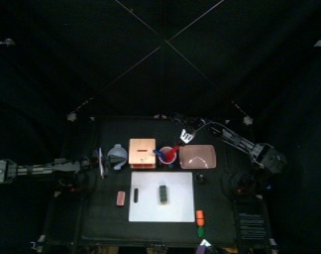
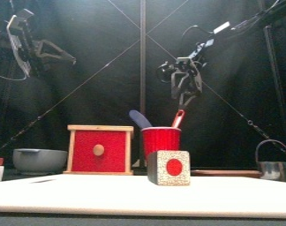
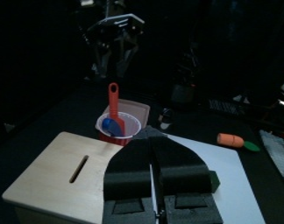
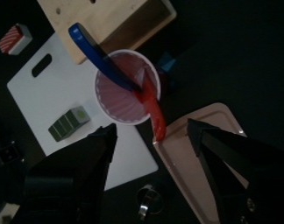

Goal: Cut the sushi into 4 pieces with the knife
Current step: Pick up the knife at its handle with right hand

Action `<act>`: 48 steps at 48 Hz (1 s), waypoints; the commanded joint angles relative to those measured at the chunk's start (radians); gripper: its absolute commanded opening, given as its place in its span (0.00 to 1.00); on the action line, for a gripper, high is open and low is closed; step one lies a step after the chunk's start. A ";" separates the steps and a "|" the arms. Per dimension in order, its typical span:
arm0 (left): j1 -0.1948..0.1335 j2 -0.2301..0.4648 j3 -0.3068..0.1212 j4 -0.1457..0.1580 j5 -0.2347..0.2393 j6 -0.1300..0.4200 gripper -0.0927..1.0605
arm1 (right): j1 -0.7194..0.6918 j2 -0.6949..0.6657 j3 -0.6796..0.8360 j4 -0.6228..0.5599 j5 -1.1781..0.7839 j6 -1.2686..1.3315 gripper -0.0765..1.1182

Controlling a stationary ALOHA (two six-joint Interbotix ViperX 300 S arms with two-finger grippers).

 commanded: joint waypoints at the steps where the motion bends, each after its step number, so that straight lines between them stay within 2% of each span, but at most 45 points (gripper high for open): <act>1: -0.006 0.005 -0.009 -0.005 -0.025 -0.011 0.32 | -0.003 0.038 -0.080 0.017 0.077 -0.021 0.86; 6: -0.021 0.005 -0.003 -0.009 -0.025 -0.012 0.45 | -0.003 0.084 -0.130 0.011 0.123 -0.023 0.86; 18: -0.103 0.012 0.000 -0.011 -0.023 -0.012 0.79 | 0.003 0.178 -0.213 0.002 0.225 -0.028 0.86; 23: -0.114 0.026 -0.003 -0.011 -0.023 -0.014 0.87 | 0.018 0.210 -0.233 -0.009 0.252 -0.026 0.86; 37: -0.118 0.075 -0.009 -0.011 -0.023 -0.014 0.90 | 0.040 0.252 -0.236 -0.031 0.285 -0.032 0.86; 48: -0.118 0.081 -0.011 -0.011 -0.023 -0.014 0.90 | 0.055 0.261 -0.235 -0.037 0.288 -0.032 0.85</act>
